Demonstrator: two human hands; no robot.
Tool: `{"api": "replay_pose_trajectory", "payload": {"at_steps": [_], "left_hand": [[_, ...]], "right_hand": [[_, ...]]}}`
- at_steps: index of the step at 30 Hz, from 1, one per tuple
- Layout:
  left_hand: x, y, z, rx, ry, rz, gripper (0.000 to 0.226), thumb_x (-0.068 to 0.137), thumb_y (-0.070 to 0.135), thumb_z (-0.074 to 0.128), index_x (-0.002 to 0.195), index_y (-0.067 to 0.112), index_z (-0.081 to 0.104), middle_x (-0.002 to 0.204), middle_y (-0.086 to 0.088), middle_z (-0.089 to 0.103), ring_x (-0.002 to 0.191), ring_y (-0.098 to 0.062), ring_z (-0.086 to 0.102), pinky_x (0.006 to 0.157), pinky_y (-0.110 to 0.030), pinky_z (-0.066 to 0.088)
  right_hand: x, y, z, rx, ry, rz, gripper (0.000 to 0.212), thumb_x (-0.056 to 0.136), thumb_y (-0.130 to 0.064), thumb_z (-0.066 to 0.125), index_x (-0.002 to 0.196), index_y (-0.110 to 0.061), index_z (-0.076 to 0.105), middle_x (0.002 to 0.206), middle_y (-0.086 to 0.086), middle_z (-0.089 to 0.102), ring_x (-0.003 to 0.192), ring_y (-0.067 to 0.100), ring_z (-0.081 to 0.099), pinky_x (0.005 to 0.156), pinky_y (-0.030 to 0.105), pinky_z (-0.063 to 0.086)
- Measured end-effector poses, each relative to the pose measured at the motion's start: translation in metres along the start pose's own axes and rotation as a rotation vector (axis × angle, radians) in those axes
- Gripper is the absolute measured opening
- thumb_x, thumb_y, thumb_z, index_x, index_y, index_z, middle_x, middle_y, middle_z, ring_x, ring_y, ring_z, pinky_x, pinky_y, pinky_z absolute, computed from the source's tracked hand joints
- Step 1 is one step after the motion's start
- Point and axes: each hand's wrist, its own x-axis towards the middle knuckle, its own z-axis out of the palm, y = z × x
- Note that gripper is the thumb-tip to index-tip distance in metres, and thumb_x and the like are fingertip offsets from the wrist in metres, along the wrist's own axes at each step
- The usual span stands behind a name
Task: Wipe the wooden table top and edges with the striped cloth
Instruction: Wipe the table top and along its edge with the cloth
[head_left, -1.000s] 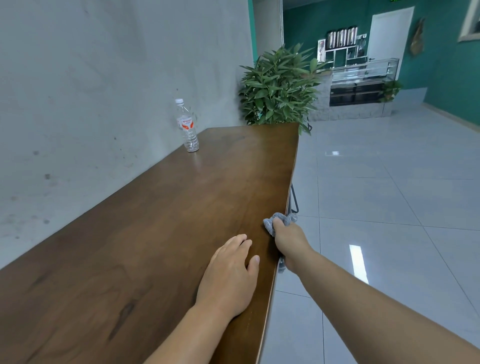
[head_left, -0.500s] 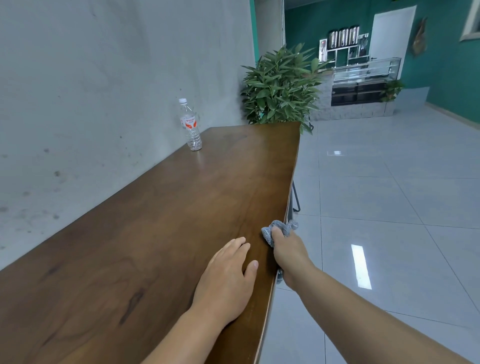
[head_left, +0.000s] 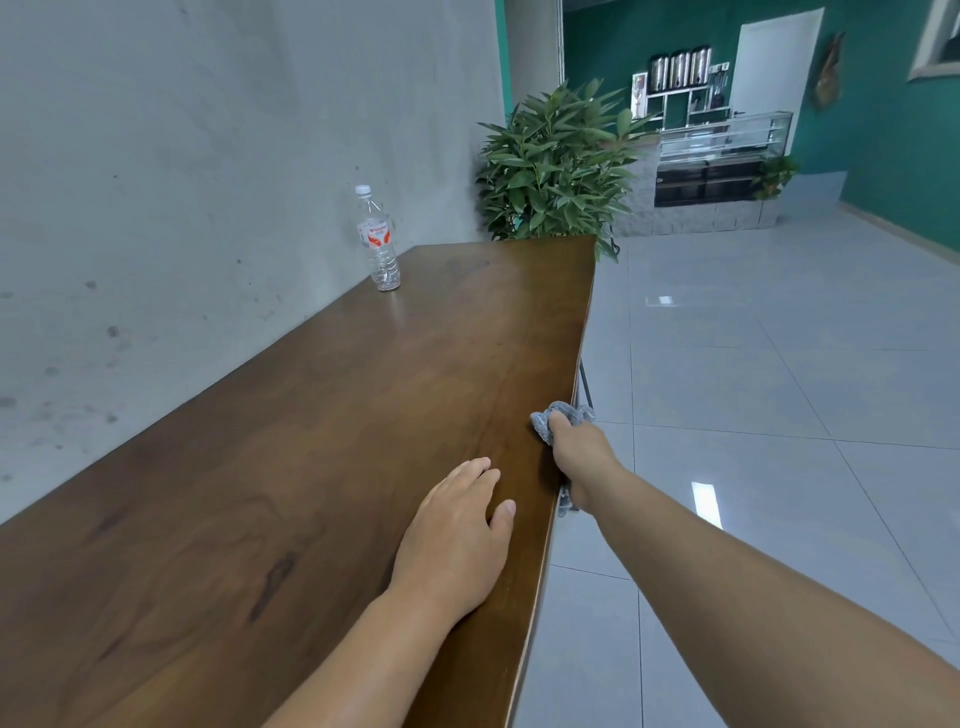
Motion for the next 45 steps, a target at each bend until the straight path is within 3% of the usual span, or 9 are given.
{"api": "replay_pose_trajectory", "payload": {"at_steps": [3, 11, 21, 24, 32, 37, 41, 45], "left_hand": [[-0.013, -0.004, -0.003, 0.002, -0.006, 0.025, 0.052, 0.100, 0.047, 0.031, 0.150, 0.033, 0.024, 0.157, 0.018, 0.017, 0.144, -0.002, 0.013, 0.115, -0.022, 0.016], [-0.017, -0.003, -0.002, -0.012, 0.037, 0.026, 0.050, 0.101, 0.044, 0.029, 0.150, 0.032, 0.025, 0.157, 0.017, 0.019, 0.144, -0.001, 0.015, 0.114, -0.021, 0.014], [-0.015, 0.000, -0.002, 0.003, 0.056, -0.004, 0.047, 0.102, 0.043, 0.029, 0.148, 0.033, 0.028, 0.156, 0.018, 0.021, 0.143, -0.001, 0.017, 0.112, -0.019, 0.015], [-0.017, 0.000, -0.002, 0.006, 0.042, 0.005, 0.048, 0.102, 0.043, 0.029, 0.149, 0.032, 0.027, 0.156, 0.018, 0.020, 0.143, 0.000, 0.016, 0.112, -0.018, 0.013], [-0.034, -0.005, -0.002, -0.013, 0.031, 0.017, 0.050, 0.101, 0.046, 0.031, 0.149, 0.036, 0.026, 0.155, 0.022, 0.018, 0.142, 0.003, 0.015, 0.111, -0.017, 0.014], [-0.033, -0.004, -0.002, -0.003, 0.057, 0.000, 0.048, 0.100, 0.047, 0.031, 0.147, 0.037, 0.028, 0.154, 0.023, 0.021, 0.141, 0.003, 0.018, 0.113, -0.019, 0.018], [-0.032, -0.004, -0.003, -0.012, 0.048, -0.006, 0.047, 0.101, 0.046, 0.031, 0.146, 0.037, 0.031, 0.154, 0.022, 0.023, 0.141, 0.002, 0.019, 0.113, -0.020, 0.019], [-0.034, -0.002, -0.003, 0.003, 0.034, -0.008, 0.047, 0.101, 0.045, 0.031, 0.147, 0.036, 0.030, 0.154, 0.021, 0.023, 0.141, 0.002, 0.019, 0.114, -0.021, 0.020]], "right_hand": [[-0.012, 0.013, 0.003, -0.008, 0.008, 0.004, 0.053, 0.100, -0.049, 0.038, 0.141, -0.017, 0.042, 0.122, 0.006, 0.056, 0.108, 0.025, 0.054, 0.087, 0.039, 0.047], [-0.031, 0.035, 0.006, -0.060, 0.026, -0.038, 0.049, 0.101, -0.044, 0.038, 0.140, -0.015, 0.044, 0.125, 0.011, 0.057, 0.110, 0.026, 0.054, 0.075, 0.034, 0.042], [-0.006, 0.004, 0.003, -0.037, 0.028, -0.035, 0.054, 0.100, -0.043, 0.039, 0.147, -0.015, 0.039, 0.124, 0.008, 0.055, 0.108, 0.026, 0.051, 0.087, 0.038, 0.044], [-0.012, 0.009, 0.003, -0.021, 0.015, -0.020, 0.056, 0.099, -0.047, 0.039, 0.147, -0.017, 0.039, 0.124, 0.007, 0.055, 0.112, 0.027, 0.052, 0.096, 0.042, 0.046], [-0.049, 0.048, 0.006, -0.044, -0.027, -0.038, 0.051, 0.100, -0.047, 0.037, 0.142, -0.020, 0.044, 0.128, 0.007, 0.056, 0.115, 0.026, 0.053, 0.096, 0.042, 0.047], [-0.033, 0.035, 0.007, -0.083, -0.003, -0.021, 0.057, 0.099, -0.050, 0.036, 0.146, -0.018, 0.039, 0.136, 0.010, 0.052, 0.119, 0.029, 0.052, 0.096, 0.043, 0.047], [-0.028, 0.021, 0.003, -0.067, 0.000, -0.029, 0.055, 0.101, -0.044, 0.038, 0.146, -0.011, 0.038, 0.130, 0.012, 0.053, 0.106, 0.026, 0.051, 0.082, 0.036, 0.043], [-0.035, 0.020, 0.001, -0.047, -0.003, -0.026, 0.058, 0.101, -0.045, 0.038, 0.148, -0.012, 0.035, 0.132, 0.012, 0.052, 0.106, 0.026, 0.051, 0.083, 0.037, 0.042]]}}
